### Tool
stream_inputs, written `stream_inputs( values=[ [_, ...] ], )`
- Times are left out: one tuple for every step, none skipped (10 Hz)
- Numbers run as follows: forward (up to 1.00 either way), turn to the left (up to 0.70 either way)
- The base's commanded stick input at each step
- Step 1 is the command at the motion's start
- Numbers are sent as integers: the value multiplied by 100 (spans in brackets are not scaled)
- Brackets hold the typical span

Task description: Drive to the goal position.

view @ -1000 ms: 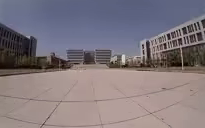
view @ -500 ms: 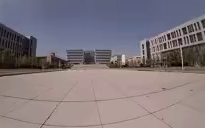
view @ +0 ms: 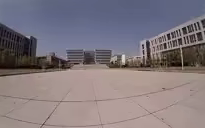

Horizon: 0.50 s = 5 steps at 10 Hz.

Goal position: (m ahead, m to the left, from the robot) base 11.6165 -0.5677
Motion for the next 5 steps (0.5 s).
stream_inputs(
  values=[
    [4,0],
    [4,0],
    [4,0],
    [4,0],
    [4,0]
  ],
)
